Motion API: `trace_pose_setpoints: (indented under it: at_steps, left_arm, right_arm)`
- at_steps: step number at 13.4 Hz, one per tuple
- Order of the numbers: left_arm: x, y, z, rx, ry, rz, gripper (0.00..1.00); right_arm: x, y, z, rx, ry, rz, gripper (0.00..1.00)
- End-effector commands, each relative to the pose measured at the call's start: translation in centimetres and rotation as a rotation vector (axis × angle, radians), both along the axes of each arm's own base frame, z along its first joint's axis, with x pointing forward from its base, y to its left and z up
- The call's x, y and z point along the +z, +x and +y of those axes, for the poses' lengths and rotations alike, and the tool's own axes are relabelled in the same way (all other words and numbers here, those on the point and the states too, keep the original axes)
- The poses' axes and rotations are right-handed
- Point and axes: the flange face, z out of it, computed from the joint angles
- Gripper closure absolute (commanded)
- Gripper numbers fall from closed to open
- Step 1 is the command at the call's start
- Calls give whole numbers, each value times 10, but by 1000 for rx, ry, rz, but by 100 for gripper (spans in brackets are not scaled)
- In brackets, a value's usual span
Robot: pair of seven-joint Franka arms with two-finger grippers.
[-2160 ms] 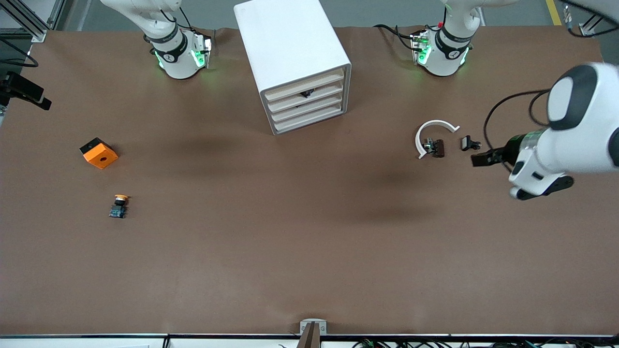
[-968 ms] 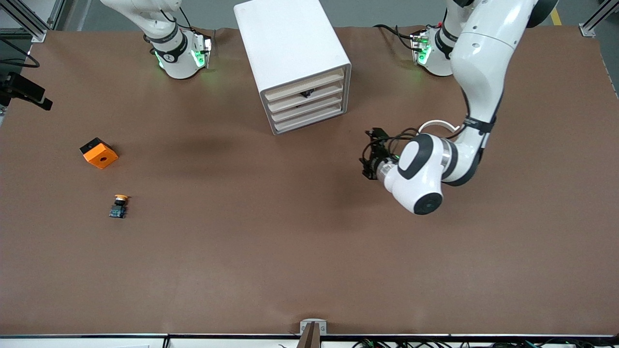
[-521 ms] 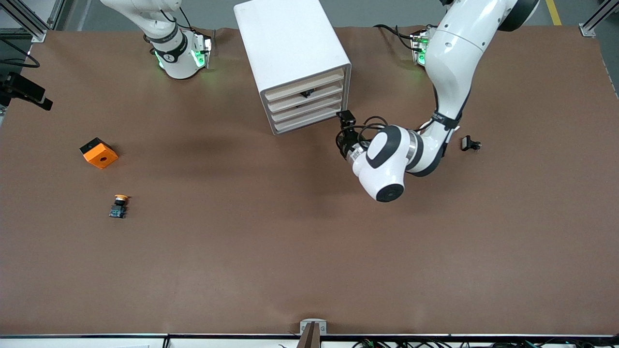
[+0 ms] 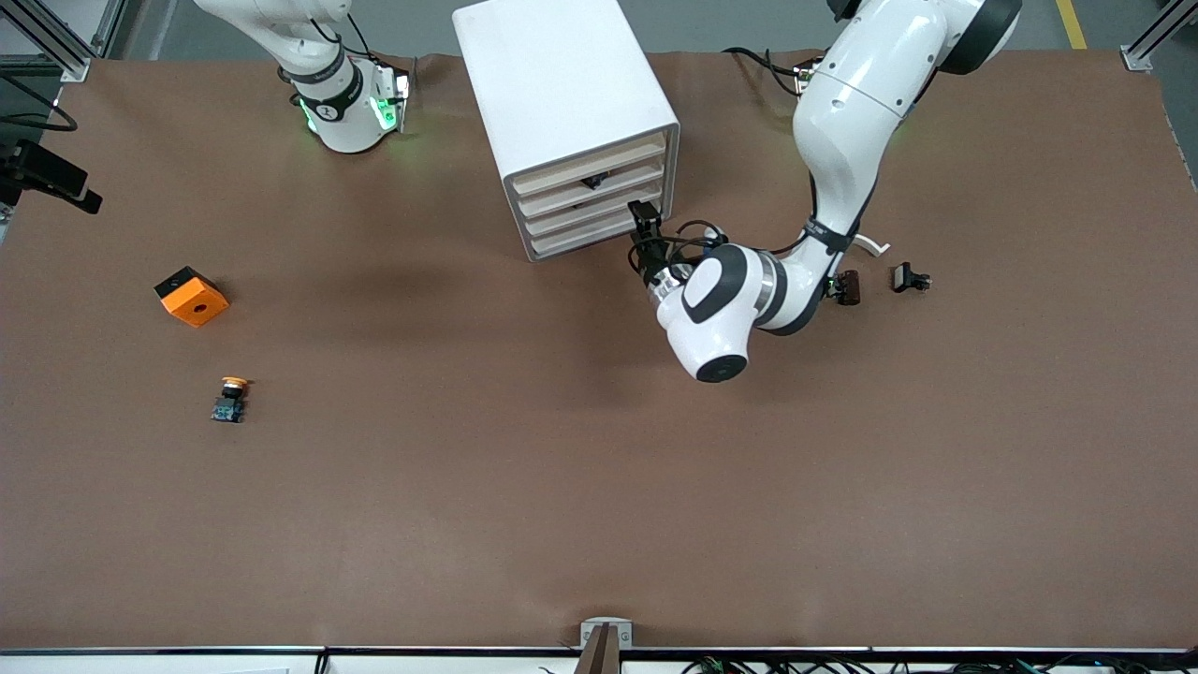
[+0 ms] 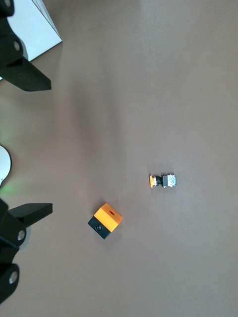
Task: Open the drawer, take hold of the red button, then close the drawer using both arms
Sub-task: 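Hook the left gripper onto the drawer handle of the cabinet, then pull the drawer open with the left gripper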
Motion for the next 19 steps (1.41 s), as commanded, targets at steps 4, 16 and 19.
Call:
trace_pose_setpoints:
  at_steps: [4, 16, 19]
  left_arm:
    - [-3, -26, -15, -32, 61, 77, 36]
    - [-23, -12, -7, 26, 62, 88, 100]
    - [-9, 36, 18, 108, -8, 12, 100]
  right_arm:
    - [5, -6, 1, 3, -11, -8, 0]
    - [0, -2, -4, -6, -12, 9, 0]
    - [-13, 7, -9, -12, -11, 32, 0]
